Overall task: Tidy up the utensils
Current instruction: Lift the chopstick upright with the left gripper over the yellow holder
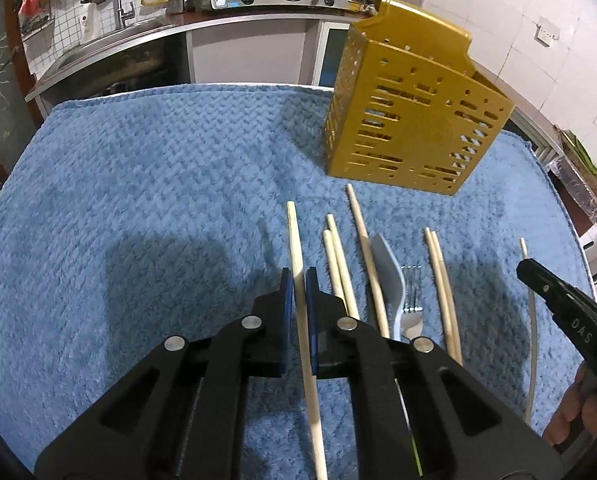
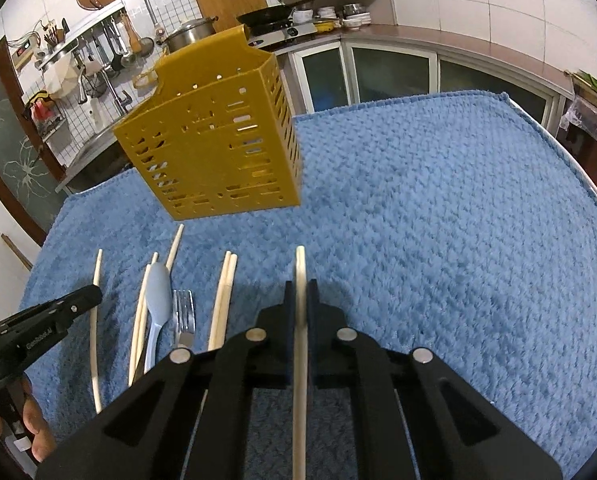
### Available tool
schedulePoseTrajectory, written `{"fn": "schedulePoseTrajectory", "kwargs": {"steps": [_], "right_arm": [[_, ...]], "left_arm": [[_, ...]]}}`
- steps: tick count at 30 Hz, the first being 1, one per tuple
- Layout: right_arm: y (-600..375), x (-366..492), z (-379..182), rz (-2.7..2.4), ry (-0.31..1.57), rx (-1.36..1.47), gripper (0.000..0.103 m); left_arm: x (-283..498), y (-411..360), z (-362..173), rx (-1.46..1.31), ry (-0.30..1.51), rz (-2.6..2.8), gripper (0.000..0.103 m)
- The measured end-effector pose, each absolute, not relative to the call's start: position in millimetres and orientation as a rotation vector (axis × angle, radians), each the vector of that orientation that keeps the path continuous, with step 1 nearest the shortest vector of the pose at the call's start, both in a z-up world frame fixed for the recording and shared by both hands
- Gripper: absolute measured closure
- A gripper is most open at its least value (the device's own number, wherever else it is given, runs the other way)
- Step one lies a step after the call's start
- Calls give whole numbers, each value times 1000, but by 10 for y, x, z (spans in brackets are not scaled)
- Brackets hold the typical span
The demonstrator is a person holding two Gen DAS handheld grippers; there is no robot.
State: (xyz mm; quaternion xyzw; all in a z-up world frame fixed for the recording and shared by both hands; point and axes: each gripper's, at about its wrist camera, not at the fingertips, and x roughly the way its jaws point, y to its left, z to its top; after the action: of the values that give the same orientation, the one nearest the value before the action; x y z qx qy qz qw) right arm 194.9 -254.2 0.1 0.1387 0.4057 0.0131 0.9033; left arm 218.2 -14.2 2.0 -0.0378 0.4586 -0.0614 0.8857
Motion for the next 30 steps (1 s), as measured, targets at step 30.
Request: {"fn": "schedulePoseTrajectory", "kwargs": {"steps": [30], "right_arm": [[-2629,1920,649,140,572,325,97]], "left_arm": [[2076,-116,913,-126,731,-279,99]]}}
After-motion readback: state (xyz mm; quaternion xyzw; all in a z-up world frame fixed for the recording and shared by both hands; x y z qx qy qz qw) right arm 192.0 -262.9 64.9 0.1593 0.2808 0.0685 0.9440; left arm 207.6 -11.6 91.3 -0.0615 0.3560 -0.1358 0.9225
